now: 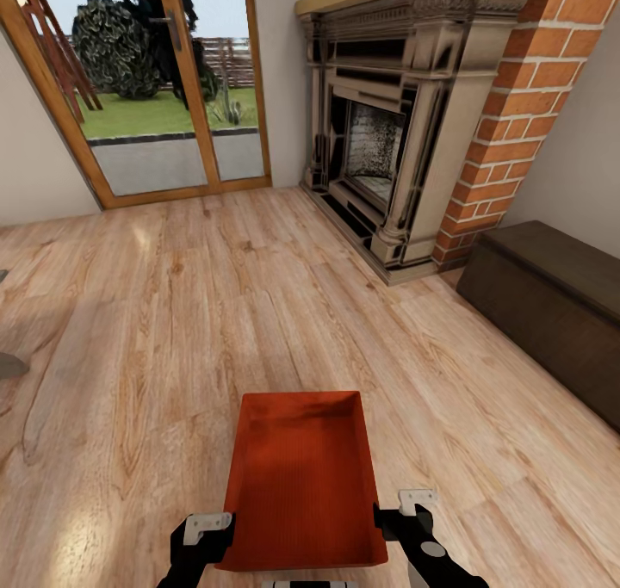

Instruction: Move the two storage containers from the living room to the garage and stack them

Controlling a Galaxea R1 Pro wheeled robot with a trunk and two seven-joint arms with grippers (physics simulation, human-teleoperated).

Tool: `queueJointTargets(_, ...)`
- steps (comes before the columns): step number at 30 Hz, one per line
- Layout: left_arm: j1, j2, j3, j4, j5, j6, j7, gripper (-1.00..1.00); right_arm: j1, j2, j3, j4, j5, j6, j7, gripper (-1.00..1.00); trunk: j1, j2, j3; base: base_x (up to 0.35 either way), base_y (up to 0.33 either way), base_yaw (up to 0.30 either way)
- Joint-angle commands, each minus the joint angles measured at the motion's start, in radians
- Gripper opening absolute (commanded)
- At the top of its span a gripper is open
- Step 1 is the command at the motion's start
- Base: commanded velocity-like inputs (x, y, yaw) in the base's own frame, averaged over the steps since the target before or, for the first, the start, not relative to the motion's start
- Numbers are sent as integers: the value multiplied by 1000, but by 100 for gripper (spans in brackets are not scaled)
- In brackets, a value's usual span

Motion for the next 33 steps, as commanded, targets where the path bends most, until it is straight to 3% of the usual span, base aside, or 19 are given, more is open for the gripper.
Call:
queueJointTargets(1, 0, -1, 3, 1, 0, -3, -1, 100, -1, 0, 3, 1, 1, -3, -5, 100, 0, 0, -1, 0, 0, 0)
queueJointTargets(33, 0, 0, 4, 4, 0, -3, -1, 100, -1, 0, 4, 21, 1, -3, -5, 100, 0, 0, -1, 0, 0, 0)
